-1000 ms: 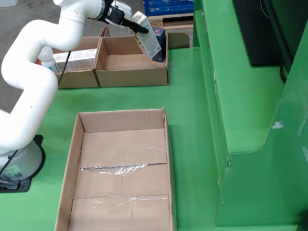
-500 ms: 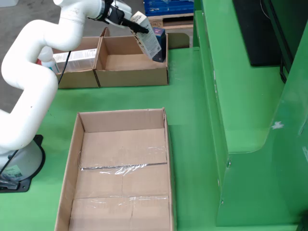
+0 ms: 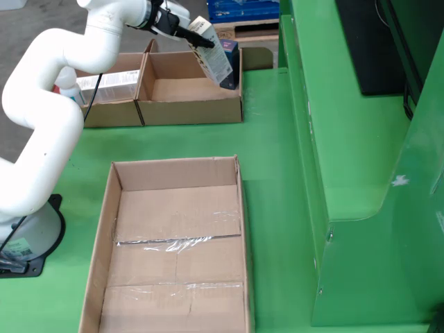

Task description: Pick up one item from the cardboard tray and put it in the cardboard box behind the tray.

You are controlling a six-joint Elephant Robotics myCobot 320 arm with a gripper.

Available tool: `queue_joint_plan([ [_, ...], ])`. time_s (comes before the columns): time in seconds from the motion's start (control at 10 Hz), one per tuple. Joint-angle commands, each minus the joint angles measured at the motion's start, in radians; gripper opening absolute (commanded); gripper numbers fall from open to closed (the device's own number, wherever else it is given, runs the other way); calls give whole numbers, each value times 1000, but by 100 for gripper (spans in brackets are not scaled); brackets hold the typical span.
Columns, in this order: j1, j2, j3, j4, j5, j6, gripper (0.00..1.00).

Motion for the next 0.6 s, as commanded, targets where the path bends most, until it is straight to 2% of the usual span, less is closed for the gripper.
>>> queue_joint_plan([
  [0.0, 2, 45, 28, 13, -8, 5, 10],
  [0.5, 2, 45, 28, 13, -8, 5, 60],
])
